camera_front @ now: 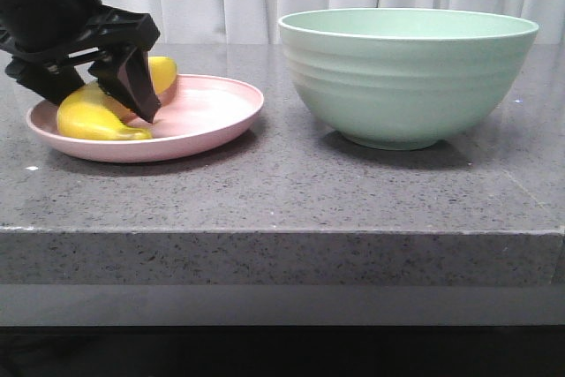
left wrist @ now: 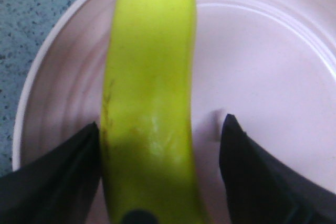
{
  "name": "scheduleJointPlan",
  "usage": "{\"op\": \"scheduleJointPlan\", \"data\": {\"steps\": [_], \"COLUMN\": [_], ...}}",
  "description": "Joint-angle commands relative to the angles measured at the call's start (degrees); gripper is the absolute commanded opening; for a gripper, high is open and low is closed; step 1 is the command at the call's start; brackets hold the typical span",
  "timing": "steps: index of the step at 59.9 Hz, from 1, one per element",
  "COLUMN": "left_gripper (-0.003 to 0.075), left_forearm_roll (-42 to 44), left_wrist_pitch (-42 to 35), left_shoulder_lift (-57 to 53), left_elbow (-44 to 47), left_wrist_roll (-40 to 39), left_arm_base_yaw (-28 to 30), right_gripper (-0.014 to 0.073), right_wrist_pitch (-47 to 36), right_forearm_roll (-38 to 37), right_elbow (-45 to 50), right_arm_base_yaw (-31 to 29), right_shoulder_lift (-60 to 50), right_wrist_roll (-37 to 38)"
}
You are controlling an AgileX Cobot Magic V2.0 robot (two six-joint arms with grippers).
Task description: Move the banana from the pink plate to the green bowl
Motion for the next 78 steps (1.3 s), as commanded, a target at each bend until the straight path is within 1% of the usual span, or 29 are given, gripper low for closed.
{"op": "scheduleJointPlan", "data": {"steps": [1,19,22,29,36,44,55,63,68,78], "left_gripper": [0.0369,0.033,0.0306,0.0214,0.0144,0.0099,0.0094,0.0094,0.0094,0.0094], "left_forearm_roll": [-0.4,-0.4,-0.4,-0.4,-0.4,-0.4,-0.4,-2.6,-3.2,-3.6], "left_wrist_pitch": [-3.9,-7.9,-7.8,-7.8,-7.8,-9.4,-7.7,-6.5,-6.1,-5.4], "left_shoulder_lift": [-2.1,-2.1,-2.1,-2.1,-2.1,-2.6,-5.2,-7.9,-9.4,-11.2], "left_elbow": [-1.8,-1.8,-1.8,-1.8,-1.8,-2.1,-7.6,-12.1,-14.2,-16.1], "left_wrist_roll": [-0.1,-0.2,-0.2,-0.2,-0.2,-0.2,-0.2,-0.2,-0.2,-0.2], "left_arm_base_yaw": [-0.3,-0.3,-0.3,-0.3,-0.3,-0.3,-0.3,-1.0,-2.7,-8.6], "right_gripper": [0.0598,0.0598,0.0598,0.0598,0.0598,0.0598,0.0598,0.0598,0.0598,0.0598], "right_wrist_pitch": [-4.9,-4.9,-4.9,-4.9,-4.9,-4.9,-4.9,-4.9,-5.0,-5.0], "right_forearm_roll": [-0.3,-0.3,-0.3,-0.3,-0.3,-0.3,-0.3,-0.3,-0.3,0.7], "right_elbow": [-2.0,-2.0,-2.0,-2.0,-2.0,-2.0,-2.0,-2.0,-2.0,-2.0], "right_arm_base_yaw": [-0.3,-0.3,-0.3,-0.3,-0.3,-0.3,-0.3,-0.3,-0.3,-0.3], "right_shoulder_lift": [0.9,0.9,0.9,0.9,0.9,0.9,0.9,0.9,0.9,1.0], "right_wrist_roll": [-0.6,-0.6,-0.6,-0.6,-0.6,-0.6,-0.6,-0.6,-0.6,-0.6]}}
